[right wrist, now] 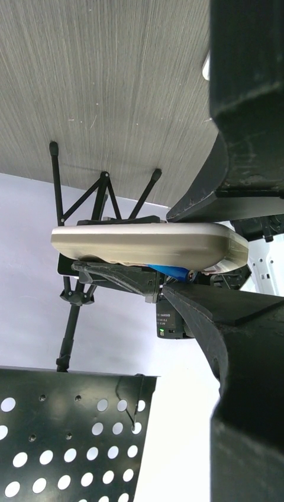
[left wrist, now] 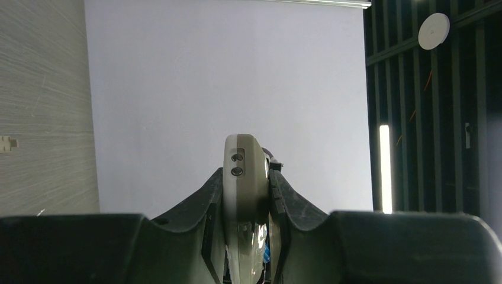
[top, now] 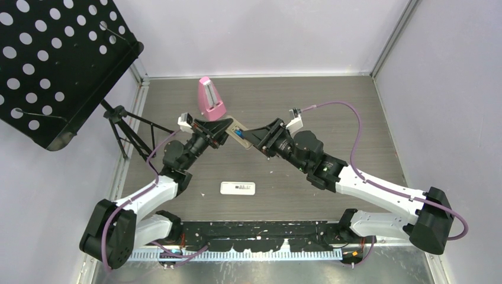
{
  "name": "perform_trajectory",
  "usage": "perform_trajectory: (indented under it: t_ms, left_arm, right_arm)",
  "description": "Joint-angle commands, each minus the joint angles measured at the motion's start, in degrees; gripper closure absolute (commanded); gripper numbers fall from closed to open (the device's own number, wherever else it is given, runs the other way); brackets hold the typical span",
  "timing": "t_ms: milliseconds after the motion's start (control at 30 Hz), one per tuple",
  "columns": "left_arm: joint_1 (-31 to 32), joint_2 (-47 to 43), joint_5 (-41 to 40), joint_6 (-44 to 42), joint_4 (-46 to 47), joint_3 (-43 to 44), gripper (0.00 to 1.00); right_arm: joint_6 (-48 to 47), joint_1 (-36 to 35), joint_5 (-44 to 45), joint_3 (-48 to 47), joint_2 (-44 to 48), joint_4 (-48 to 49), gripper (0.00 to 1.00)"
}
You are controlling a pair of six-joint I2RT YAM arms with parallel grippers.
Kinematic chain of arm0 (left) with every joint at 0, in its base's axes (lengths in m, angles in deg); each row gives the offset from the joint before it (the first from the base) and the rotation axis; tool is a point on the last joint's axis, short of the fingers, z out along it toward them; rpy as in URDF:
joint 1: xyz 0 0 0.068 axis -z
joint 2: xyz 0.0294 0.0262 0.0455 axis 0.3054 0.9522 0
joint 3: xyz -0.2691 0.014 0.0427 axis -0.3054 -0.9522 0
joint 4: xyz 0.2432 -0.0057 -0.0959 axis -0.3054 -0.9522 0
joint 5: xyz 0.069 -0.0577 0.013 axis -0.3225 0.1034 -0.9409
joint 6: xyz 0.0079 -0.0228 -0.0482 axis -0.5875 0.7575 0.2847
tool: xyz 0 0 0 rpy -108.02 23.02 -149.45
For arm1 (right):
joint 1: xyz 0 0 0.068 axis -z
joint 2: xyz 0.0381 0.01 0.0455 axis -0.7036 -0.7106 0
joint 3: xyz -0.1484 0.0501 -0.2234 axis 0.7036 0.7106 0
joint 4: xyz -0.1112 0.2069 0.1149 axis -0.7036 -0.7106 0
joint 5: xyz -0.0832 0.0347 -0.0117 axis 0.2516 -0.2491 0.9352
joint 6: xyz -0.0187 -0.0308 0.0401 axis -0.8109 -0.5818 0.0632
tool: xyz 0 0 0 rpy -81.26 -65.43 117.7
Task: Load the batteries into the remote control
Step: Load the battery into the remote control.
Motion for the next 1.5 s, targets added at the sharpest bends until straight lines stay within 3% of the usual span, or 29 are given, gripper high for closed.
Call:
perform_trajectory:
  t_ms: [0,667,967,1067,1267,1467]
  left_arm:
    - [0.27,-0.51,1.43,-0.85,4.92,0.73,1.0]
    - [0.27,0.28,5.63,-4.08,6.98,4.33,1.0]
    - [0.27,-0.52,5.69,-7.18,5.02,4.57,1.0]
    - [0.18,-1.3,6.51,-11.24,1.98,4.68,1.0]
    - [-1.65,-3.22,11.73,-24.22,-6.38,4.72,1.0]
    - [-4.04,-4.48,15.97,-32.33,-11.38,4.08,1.0]
  right_arm:
    - [0.8,-0.08,0.9,-2.46,-0.4,3.07,0.55]
    - [-2.16,-0.1,-1.29,-5.75,-5.78,-3.52,0.61]
    - [-18.13,-0.08,-3.41,-8.85,-6.22,-18.94,0.63]
    - [-20.6,-0.08,-4.06,-9.81,-4.92,-22.39,0.55]
    - [-24.59,0.43,-7.04,-11.76,-0.77,-24.52,0.24]
    - [-28.1,1.75,-8.84,-11.77,4.02,-27.7,0.2]
